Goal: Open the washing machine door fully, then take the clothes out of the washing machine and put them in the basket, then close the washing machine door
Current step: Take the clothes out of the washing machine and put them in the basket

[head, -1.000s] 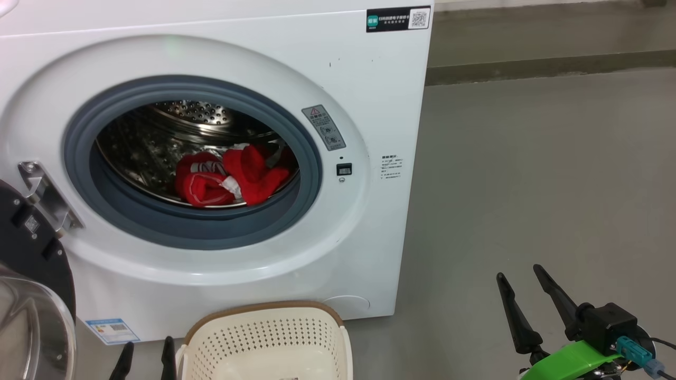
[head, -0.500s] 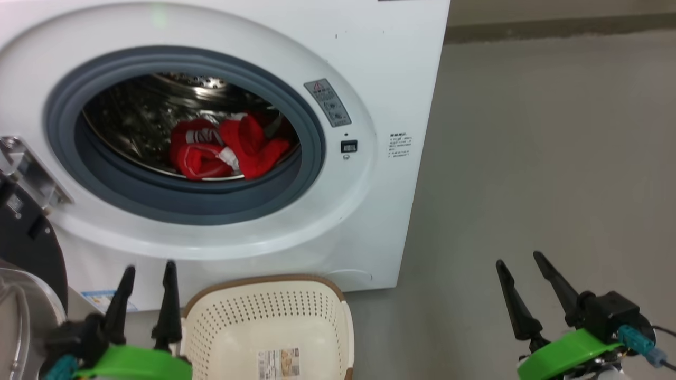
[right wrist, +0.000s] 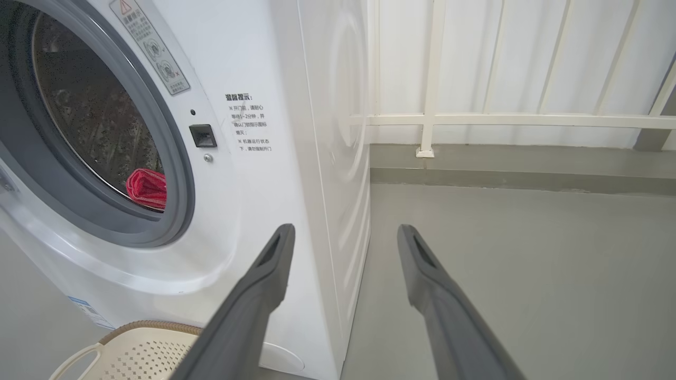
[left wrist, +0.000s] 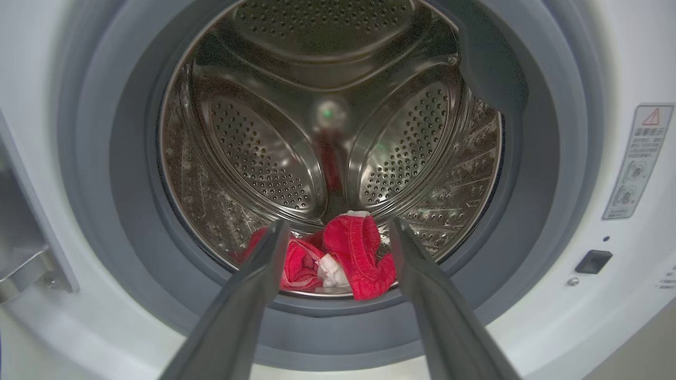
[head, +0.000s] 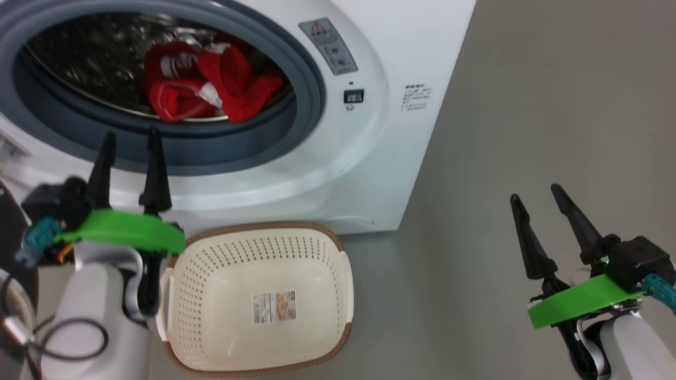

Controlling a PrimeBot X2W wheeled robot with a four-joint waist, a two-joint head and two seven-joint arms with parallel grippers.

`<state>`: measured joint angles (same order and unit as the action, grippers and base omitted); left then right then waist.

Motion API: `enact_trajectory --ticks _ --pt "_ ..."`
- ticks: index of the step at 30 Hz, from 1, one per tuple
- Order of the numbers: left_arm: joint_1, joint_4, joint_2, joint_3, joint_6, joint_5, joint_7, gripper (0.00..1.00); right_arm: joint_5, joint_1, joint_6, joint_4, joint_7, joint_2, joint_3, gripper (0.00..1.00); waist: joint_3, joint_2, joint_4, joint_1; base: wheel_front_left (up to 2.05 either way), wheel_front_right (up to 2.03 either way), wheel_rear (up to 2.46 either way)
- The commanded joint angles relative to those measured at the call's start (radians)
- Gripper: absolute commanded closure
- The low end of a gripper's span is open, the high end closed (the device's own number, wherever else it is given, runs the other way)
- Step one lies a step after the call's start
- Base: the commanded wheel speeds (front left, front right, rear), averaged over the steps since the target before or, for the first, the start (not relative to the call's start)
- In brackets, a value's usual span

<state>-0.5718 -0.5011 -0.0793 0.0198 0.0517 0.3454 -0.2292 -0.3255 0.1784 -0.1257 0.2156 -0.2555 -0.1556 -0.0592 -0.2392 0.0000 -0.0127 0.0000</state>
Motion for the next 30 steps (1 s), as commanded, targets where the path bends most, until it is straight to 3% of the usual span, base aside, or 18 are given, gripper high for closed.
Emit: enact_trajectory --ticks 1,15,23,30 --pt "-0.032 0.01 -0.028 0.025 -0.008 0.002 -0.004 0.0 -0.014 0.02 -0.005 -0.028 -0.006 -0.015 -0.016 0.0 -0.069 0.0 0.007 0.0 0.0 0.0 0.0" --pt "-0.428 -0.329 -0.071 0.019 0.008 -0.005 -0.027 0.0 -0.029 0.091 -0.005 -0.063 -0.006 -0.033 -0.019 0.0 -0.239 0.0 0.061 0.0 0.0 0.0 0.0" --pt "-0.597 -0.525 -0.128 0.026 -0.048 -0.019 -0.022 0.0 -0.043 0.115 -0.005 -0.081 -0.006 -0.035 -0.043 0.0 -0.306 0.0 0.11 0.0 0.0 0.0 0.0" --pt "-0.678 -0.678 -0.189 -0.015 -0.115 -0.069 0.055 0.0 -0.058 0.126 -0.005 -0.083 -0.006 -0.029 -0.062 0.0 -0.327 0.0 0.15 0.0 0.0 0.0 0.0"
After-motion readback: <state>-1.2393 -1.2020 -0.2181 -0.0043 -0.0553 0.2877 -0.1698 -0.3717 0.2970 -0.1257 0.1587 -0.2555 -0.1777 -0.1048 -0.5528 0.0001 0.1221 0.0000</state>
